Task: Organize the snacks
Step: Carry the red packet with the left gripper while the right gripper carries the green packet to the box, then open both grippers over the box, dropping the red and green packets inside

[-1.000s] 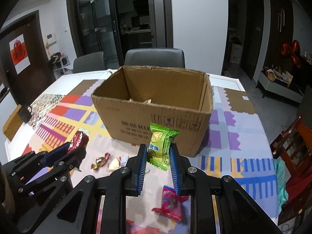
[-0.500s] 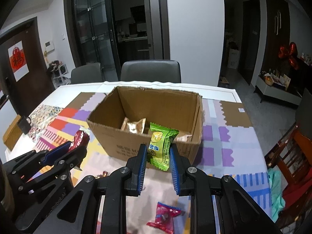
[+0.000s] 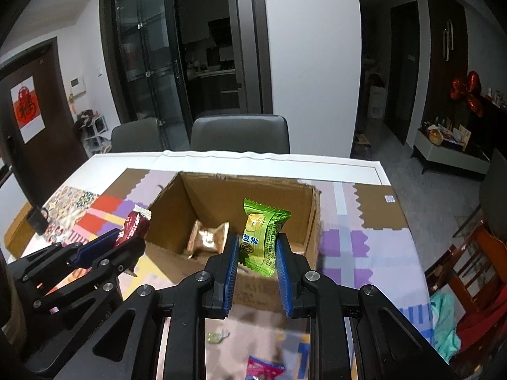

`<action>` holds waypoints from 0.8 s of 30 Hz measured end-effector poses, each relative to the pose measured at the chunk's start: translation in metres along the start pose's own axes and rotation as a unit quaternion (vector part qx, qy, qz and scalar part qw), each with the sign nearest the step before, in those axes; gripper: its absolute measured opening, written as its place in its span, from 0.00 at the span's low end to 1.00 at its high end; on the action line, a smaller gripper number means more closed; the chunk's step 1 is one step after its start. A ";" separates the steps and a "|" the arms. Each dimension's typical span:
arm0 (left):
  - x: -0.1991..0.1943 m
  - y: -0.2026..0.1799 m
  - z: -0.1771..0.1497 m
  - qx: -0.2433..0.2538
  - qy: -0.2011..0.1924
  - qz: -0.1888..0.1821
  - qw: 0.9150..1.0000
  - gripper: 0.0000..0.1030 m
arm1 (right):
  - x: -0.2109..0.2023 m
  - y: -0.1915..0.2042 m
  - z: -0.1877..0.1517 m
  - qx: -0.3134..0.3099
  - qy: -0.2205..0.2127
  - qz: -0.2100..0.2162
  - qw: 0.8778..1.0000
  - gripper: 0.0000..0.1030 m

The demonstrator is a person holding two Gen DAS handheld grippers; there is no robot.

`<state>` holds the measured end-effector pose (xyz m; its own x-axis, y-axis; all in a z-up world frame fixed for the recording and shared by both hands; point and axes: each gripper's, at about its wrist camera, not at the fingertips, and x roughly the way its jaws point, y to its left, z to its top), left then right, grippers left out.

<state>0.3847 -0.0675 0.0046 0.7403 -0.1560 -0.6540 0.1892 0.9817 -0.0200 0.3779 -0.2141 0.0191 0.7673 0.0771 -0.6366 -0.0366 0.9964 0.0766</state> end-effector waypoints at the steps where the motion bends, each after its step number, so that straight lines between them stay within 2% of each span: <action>1: 0.002 0.000 0.001 0.000 0.000 -0.001 1.000 0.22 | 0.001 -0.001 0.002 0.001 0.000 0.000 1.000 0.24; 13: 0.025 0.002 0.020 0.002 0.003 0.002 1.000 0.22 | 0.023 -0.004 0.020 0.003 0.001 0.004 1.000 0.24; 24: 0.048 0.007 0.027 0.001 0.015 0.006 1.000 0.22 | 0.047 -0.005 0.023 0.002 0.012 0.011 1.000 0.24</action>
<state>0.4392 -0.0713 -0.0068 0.7229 -0.1409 -0.6764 0.1814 0.9833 -0.0109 0.4290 -0.2158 0.0058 0.7503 0.1002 -0.6535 -0.0513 0.9943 0.0936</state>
